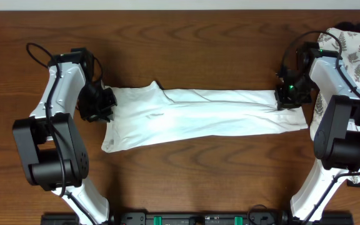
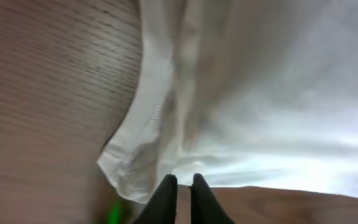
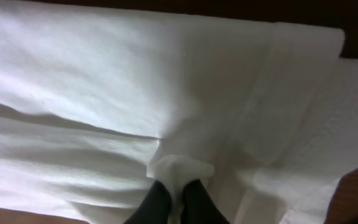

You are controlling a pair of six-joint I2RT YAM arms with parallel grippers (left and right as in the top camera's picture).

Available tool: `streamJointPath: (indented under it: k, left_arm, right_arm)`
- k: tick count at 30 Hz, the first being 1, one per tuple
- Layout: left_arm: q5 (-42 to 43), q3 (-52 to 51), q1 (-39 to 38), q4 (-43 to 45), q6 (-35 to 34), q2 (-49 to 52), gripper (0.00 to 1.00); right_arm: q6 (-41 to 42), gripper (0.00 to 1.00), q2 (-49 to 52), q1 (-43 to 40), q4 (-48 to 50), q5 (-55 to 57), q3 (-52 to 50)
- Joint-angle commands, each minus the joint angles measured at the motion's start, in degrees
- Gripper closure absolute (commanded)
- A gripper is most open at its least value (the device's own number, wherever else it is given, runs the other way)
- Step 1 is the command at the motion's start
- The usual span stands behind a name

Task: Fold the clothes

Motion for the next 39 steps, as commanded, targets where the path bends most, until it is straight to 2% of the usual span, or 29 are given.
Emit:
streamJointPath:
  k: [1,2,5,14,20,24,28,31,32,34,36,39]
  left_arm:
    - [-2.2,1.2,0.2,-0.4,-0.6,0.0,0.76]
    - [-2.2,1.8,0.2,-0.4,-0.6,0.0,0.68]
    - [-2.1,4.6,0.2,-0.4,-0.6,-0.4,0.65]
    - [-2.0,10.1,-1.3,4.2,-1.9,-6.2,0.63]
    - [-2.0,9.2,-2.5,8.7,-1.9,-6.1,0.27]
    - [-2.0,8.1,-2.5,11.1,-1.9,-5.1,0.25]
    - [-1.9,8.1,-2.6,12.5,-1.9,-3.6,0.25]
    - [-1.1,8.1,-3.4,13.5,-1.9,-2.8,0.26]
    - [0.1,8.1,-3.7,13.6,-1.9,-2.6,0.28]
    - [3.1,8.1,-4.7,13.6,-1.9,-2.6,0.34]
    - [4.1,8.1,-6.2,13.2,-1.9,-2.6,0.4]
    - [3.2,7.8,-8.5,12.5,-1.8,-2.5,0.63]
  right_arm:
    - [0.1,0.62,-1.9,0.2,0.0,0.4,-0.1]
    - [0.1,0.44,-1.9,0.2,0.0,0.4,0.1]
    - [0.1,0.35,-1.9,0.2,-1.3,0.0,2.3]
    - [0.2,0.29,-1.9,0.4,-6.0,-8.9,15.0]
    - [0.0,0.27,-1.9,2.0,-2.5,-8.5,14.9]
    - [-2.3,0.28,-1.9,3.2,0.4,-7.6,14.9]
    - [-2.3,0.35,-1.9,4.2,1.6,-5.8,14.8]
    - [-2.3,0.57,-1.8,4.6,2.2,-5.6,13.8]
    - [-2.2,0.67,-1.8,4.8,2.5,-5.6,13.2]
    - [-1.4,0.81,-1.8,5.3,3.0,-5.6,11.7]
    - [-1.1,0.88,-1.8,5.9,3.1,-5.6,10.5]
    - [-1.1,0.96,-1.8,6.9,4.0,-5.6,8.5]
